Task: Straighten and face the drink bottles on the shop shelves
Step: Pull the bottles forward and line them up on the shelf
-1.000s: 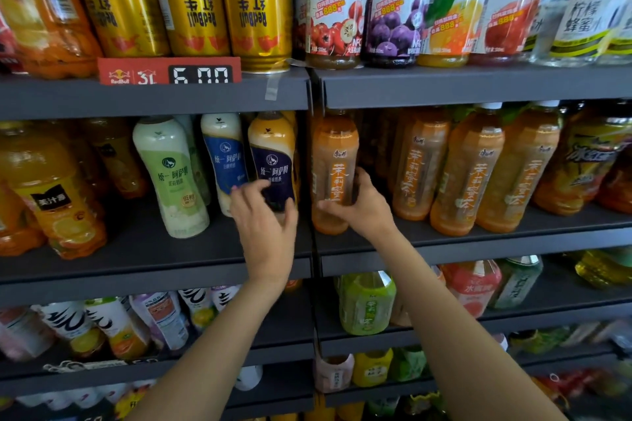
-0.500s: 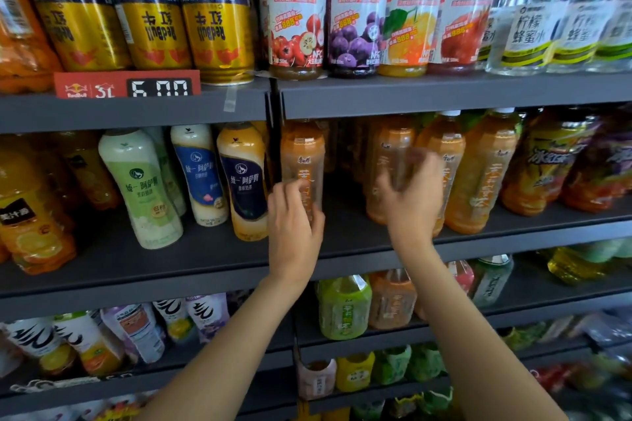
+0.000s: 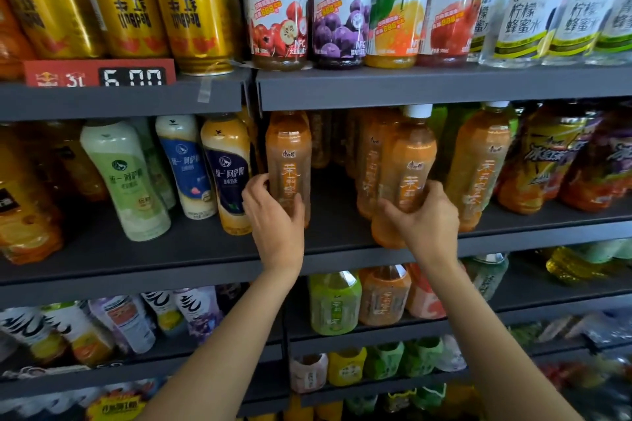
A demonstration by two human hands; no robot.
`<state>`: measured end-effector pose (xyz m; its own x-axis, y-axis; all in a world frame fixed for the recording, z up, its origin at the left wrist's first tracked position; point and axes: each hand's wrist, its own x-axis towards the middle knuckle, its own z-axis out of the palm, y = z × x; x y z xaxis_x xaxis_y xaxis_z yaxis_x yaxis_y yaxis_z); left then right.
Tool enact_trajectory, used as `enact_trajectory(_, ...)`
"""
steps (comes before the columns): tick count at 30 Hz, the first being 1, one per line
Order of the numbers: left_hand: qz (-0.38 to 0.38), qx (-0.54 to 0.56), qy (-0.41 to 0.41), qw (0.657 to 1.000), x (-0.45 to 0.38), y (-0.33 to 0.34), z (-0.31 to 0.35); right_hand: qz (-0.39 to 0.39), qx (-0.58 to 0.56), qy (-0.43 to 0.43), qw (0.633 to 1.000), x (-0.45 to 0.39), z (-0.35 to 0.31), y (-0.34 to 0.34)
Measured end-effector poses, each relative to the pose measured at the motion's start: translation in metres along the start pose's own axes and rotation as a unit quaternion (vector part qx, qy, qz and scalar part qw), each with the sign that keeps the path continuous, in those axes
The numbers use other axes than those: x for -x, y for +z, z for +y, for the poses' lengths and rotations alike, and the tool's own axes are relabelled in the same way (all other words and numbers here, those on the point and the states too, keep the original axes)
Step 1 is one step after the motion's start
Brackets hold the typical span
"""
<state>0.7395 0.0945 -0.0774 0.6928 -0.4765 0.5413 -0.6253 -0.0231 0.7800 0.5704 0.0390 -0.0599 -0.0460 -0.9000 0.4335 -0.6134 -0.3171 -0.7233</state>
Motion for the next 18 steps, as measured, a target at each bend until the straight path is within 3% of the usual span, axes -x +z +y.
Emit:
enact_trajectory(4,-0.099,-0.011,-0.036,0.994,-0.008,0.003,-0.016,-0.070,-0.005,-0.044,0.997,0.007,-0.028,0.030)
enact_trajectory(11,-0.144,-0.060,-0.015,0.988,-0.027,-0.007,-0.019,-0.059,0.042,-0.021,0.997,-0.001,-0.063,0.076)
enact_trajectory(18,-0.152,-0.109,0.003,0.982,-0.032,-0.011,-0.019,-0.026,-0.017,-0.028,0.999,0.015,-0.049,0.093)
